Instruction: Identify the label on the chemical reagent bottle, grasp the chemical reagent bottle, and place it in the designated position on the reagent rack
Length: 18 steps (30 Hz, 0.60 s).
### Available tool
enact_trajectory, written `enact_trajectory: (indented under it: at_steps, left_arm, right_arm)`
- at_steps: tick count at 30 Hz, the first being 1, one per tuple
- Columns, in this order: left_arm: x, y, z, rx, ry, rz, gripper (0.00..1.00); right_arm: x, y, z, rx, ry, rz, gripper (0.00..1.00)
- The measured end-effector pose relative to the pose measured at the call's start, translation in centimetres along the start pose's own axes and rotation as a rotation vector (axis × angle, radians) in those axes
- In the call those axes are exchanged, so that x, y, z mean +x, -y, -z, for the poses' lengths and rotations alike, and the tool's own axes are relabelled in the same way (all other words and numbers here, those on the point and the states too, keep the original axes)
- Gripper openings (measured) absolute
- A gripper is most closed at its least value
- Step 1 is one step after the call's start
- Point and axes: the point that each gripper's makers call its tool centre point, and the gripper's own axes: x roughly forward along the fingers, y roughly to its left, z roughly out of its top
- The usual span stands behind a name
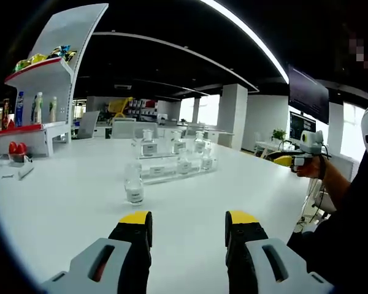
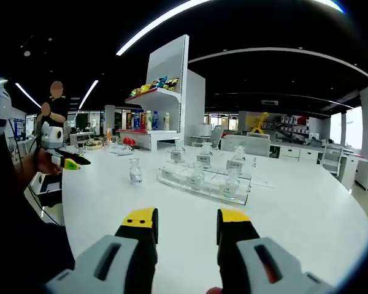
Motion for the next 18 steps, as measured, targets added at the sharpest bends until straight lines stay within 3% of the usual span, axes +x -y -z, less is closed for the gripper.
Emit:
enact_trajectory:
  at_steps: [11,18]
  left_arm:
    - [0.5,-0.7,-0.8,0.003,0.017,-0.013,0.48]
    - [1.4,-1.3,-1.6,0.002,0.037,-0.029,0.48]
  right_arm:
    - [-2.4,-0.9,0.6,0.004,-0.003,0.011,0.37]
    - [-2.7,-0.8,0.6,0.006,0.003,0.015,0.37]
